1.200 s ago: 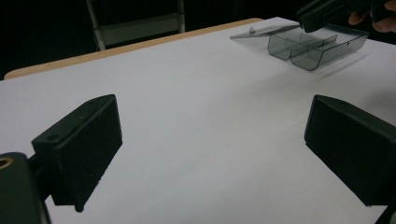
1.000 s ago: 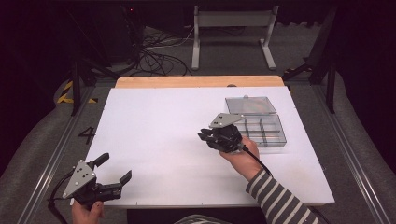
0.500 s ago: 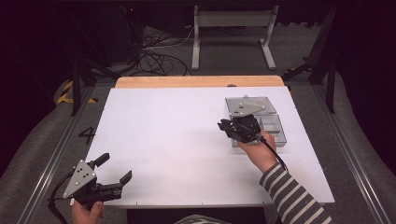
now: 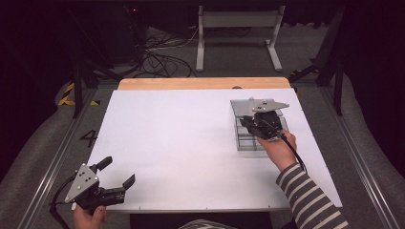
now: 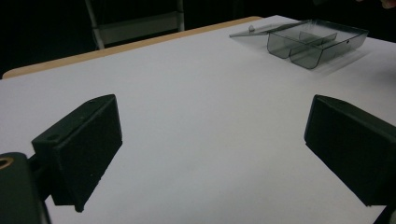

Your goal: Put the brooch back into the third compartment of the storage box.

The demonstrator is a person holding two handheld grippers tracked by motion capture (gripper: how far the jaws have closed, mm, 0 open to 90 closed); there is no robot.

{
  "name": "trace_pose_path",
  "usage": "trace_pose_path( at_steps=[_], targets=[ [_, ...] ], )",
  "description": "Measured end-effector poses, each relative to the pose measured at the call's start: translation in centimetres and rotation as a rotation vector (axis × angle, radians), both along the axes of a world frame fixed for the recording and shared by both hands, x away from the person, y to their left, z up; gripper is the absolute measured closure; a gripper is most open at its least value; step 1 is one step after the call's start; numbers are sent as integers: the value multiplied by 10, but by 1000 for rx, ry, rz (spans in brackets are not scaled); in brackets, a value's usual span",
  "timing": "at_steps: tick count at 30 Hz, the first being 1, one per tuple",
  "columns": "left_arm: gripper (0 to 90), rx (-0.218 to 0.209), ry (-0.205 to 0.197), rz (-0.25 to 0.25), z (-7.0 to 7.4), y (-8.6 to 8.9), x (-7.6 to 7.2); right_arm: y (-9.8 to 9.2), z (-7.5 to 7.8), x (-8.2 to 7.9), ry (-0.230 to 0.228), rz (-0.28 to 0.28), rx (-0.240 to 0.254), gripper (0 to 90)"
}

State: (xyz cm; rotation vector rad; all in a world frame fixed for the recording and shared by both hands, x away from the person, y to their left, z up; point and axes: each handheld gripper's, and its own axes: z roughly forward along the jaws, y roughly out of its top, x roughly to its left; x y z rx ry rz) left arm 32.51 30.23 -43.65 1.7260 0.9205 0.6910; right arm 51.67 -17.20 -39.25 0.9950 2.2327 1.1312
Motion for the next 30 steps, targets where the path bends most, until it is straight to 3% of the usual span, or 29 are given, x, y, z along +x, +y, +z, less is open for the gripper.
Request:
trace_pose_path(
  at_steps=[18,30],
  targets=[
    [48,2,8,-3,0,-1,0,-55,-13,22,36,-180,-17,791],
    [48,4,9,-2,-1,-1,1,-77,-24,32,78,-279,-41,791]
  ],
)
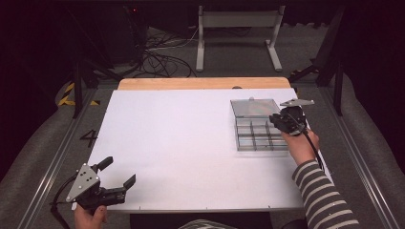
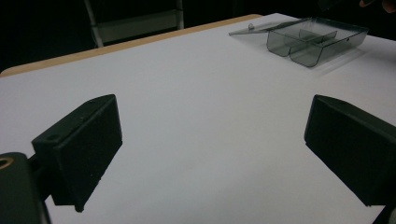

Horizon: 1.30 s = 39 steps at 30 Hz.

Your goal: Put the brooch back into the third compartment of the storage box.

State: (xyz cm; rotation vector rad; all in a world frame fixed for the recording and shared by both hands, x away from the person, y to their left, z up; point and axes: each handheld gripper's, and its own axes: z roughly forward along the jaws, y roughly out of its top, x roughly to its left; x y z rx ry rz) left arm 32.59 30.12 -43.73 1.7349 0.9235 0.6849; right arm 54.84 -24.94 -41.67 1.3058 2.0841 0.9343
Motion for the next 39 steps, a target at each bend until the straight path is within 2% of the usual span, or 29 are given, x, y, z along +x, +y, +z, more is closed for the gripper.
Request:
trace_pose_path(
  at_steps=[3,6,21,32,39],
  targets=[
    [48,1,-2,-1,0,0,0,-2,-2,2,12,-10,-8,791],
    [48,4,-2,-1,0,-1,0,-2,-7,4,24,-20,-36,791],
    [48,4,2,-1,-1,-1,1,-7,-23,15,105,-48,-81,789],
    [48,3,6,-1,-1,0,1,-12,-31,21,157,-71,-87,787],
    [48,3,8,0,-1,0,1,-14,-31,21,153,-68,-73,761]
  ],
)
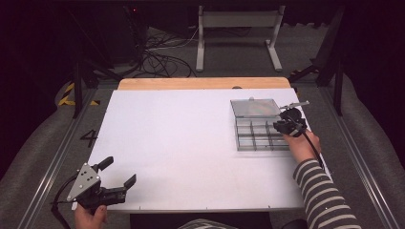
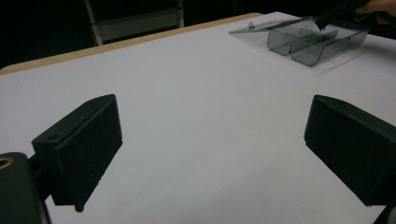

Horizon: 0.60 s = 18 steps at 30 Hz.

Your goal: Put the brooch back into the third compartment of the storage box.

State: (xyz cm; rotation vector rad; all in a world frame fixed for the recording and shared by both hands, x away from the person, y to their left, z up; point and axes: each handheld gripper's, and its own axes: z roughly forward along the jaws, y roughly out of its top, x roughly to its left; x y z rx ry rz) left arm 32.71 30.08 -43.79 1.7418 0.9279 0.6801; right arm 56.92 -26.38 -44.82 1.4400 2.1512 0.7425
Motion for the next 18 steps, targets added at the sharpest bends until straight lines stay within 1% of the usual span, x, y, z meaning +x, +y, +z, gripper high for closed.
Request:
trace_pose_path(
  at_steps=[6,11,14,15,16,18],
  targets=[
    [48,2,-5,1,0,-1,0,-1,6,-4,-35,7,12,681],
    [48,1,-1,-2,0,-1,0,0,18,-15,-85,30,56,555],
    [48,2,-1,-1,0,-1,0,2,26,-22,-117,57,79,485],
    [48,1,-1,-1,0,-1,0,3,30,-27,-131,72,100,447],
    [48,2,-1,-2,0,-1,0,3,30,-27,-131,72,100,447],
    [48,2,-1,-1,0,-1,0,3,34,-30,-142,90,116,423]
  ],
)
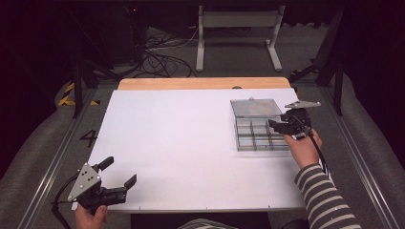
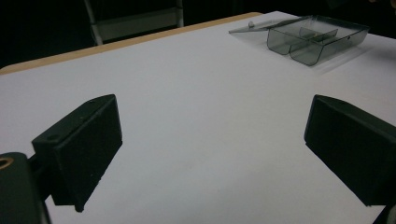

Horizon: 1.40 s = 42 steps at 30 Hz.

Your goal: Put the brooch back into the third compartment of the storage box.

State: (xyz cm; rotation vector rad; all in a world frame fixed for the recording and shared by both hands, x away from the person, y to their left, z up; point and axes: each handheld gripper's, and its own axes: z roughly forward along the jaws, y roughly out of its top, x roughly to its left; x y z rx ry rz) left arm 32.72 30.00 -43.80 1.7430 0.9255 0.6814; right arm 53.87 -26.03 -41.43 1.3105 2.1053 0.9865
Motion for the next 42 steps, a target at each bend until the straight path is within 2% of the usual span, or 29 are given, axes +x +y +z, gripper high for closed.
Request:
trace_pose_path(
  at_steps=[8,14,20,27,33,40,42],
  targets=[
    [48,-2,2,1,0,-1,0,2,11,-14,-27,51,28,318],
    [48,0,-2,2,0,-1,0,4,20,-25,-71,87,43,287],
    [48,-1,-1,0,0,-1,0,4,26,-34,-97,120,54,245],
    [48,-2,1,2,0,-1,0,5,33,-53,-132,200,93,173],
    [48,-1,-1,0,0,-2,0,9,34,-68,-148,280,107,98],
    [48,-3,1,3,0,-1,0,9,28,-83,-160,346,164,81],
    [48,-2,0,4,0,-1,0,9,25,-86,-158,356,156,78]
  ],
)
